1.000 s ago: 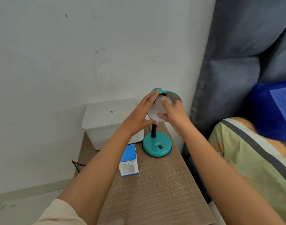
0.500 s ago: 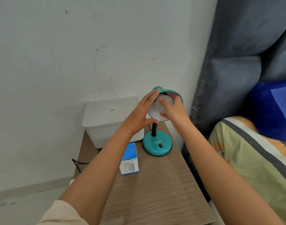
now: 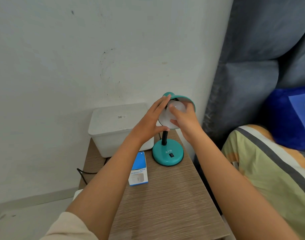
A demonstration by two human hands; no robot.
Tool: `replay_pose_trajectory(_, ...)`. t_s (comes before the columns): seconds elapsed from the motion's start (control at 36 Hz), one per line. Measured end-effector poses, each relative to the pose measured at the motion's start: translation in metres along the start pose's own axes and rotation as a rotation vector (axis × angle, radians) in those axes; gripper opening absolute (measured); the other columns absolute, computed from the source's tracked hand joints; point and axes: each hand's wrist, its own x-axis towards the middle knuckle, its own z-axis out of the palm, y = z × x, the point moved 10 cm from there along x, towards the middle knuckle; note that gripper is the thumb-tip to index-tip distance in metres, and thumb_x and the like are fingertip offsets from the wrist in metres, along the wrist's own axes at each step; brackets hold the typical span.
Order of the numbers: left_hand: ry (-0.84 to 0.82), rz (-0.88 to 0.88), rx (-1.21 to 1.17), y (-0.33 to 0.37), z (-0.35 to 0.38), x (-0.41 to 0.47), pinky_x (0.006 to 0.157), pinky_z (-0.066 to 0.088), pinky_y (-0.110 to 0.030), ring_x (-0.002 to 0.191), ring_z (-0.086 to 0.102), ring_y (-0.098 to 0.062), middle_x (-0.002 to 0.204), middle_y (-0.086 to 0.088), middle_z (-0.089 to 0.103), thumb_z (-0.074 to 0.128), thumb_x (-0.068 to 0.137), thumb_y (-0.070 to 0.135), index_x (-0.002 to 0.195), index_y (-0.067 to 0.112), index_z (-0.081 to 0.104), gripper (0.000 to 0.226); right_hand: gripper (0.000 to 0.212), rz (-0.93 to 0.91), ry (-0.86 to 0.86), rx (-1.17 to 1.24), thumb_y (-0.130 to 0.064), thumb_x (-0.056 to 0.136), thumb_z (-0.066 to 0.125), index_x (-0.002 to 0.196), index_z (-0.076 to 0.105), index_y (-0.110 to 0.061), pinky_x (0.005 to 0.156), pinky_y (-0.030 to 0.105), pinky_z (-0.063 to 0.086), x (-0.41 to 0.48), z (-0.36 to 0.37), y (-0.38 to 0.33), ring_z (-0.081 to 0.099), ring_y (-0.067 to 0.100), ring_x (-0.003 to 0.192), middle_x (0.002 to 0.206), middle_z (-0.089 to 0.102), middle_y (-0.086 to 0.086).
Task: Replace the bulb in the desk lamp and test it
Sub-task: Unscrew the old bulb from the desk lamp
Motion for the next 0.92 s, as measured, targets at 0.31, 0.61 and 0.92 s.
replay_pose_trajectory(0.31, -0.012, -0.014, 0.002, -0.003, -0.001, 0.001, 0.109, 0.014, -0.003, 0.141, 0.016, -0.002, 0.156, 0.003, 0.02, 0.08, 0.072, 0.009, 0.148, 0.033, 0.009, 0.106, 0.056, -0.058, 0.052, -0.138, -0.035, 0.088, 0.058, 0.135, 0.035, -0.016, 0.088, 0.038, 0.055, 0.0, -0.003, -0.006, 0.05, 0.02, 0.114, 0.129, 0.046, 0.001)
replay_pose_trajectory(0.61, -0.014, -0.017, -0.032, 0.0, 0.002, 0.001, 0.109, 0.014, -0.003, 0.141, 0.016, -0.003, 0.155, 0.004, 0.019, 0.077, 0.075, 0.007, 0.144, 0.037, 0.008, 0.103, 0.052, 0.198, -0.104, 0.282, -0.033, 0.091, 0.055, 0.134, 0.035, -0.012, 0.092, 0.042, 0.054, -0.002, 0.009, 0.013, 0.051, 0.026, 0.119, 0.133, 0.043, 0.009)
replay_pose_trajectory(0.92, -0.016, -0.013, -0.028, 0.0, 0.002, 0.001, 0.108, 0.014, -0.002, 0.14, 0.016, -0.001, 0.156, 0.002, 0.02, 0.077, 0.074, 0.008, 0.145, 0.036, 0.008, 0.104, 0.051, 0.109, -0.074, 0.096, -0.024, 0.092, 0.054, 0.137, 0.033, -0.011, 0.085, 0.037, 0.056, 0.002, 0.004, 0.005, 0.046, 0.023, 0.121, 0.136, 0.039, 0.006)
